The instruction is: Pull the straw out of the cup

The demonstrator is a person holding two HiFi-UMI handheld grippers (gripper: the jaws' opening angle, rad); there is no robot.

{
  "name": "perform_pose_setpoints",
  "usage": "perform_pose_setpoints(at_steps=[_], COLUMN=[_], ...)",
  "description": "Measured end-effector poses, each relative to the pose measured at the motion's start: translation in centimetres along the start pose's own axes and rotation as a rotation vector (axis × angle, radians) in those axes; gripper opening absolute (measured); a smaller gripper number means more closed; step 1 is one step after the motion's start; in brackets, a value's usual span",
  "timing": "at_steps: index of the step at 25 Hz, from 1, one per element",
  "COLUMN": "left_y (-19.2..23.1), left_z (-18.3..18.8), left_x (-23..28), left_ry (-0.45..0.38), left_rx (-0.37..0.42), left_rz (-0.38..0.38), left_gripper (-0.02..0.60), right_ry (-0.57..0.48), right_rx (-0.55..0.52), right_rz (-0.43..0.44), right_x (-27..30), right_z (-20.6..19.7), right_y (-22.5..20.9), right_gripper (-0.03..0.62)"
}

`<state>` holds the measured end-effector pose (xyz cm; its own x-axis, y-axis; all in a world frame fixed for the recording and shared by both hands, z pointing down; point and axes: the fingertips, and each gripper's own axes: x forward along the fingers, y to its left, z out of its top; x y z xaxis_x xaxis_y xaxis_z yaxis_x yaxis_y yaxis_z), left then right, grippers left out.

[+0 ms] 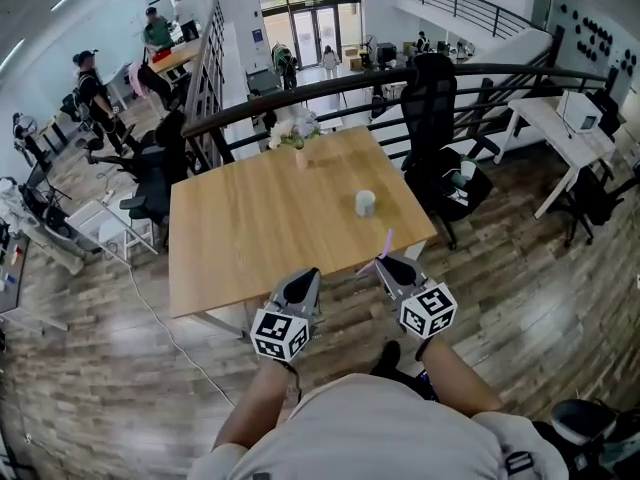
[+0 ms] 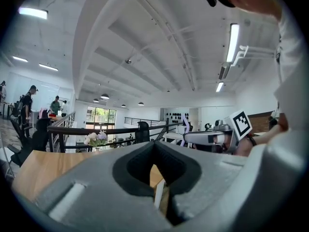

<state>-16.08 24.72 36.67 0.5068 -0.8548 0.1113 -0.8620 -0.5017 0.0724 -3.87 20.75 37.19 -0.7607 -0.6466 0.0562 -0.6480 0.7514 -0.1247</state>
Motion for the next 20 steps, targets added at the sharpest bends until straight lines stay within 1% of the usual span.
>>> perform_pose_setpoints(at_steps=[5,13,20], left_y=[-0.4,-1.2,-1.1], left_z=[-0.2,0.0,-0.3], left_x=[-1.6,-2.7,-4.0], left_ry=[-0.007,-0.010,-0.020], left_rx=[0.002,0.001,0.003], left_rz=[-0.001,-0.008,0.011], left_gripper=[0.005,0.005,0.005], right_ry=[-0.006,-0.009,0.001], right_rx=[-0.012,-0.035,-0.025], right_rz=[-0.005,0.000,0.009], right_x=[-0.6,-1.5,-1.5], right_z=[0.0,0.5,-0.3], right_y=[1.6,3.1,3.7], right_gripper=[0.040,0.040,0.040])
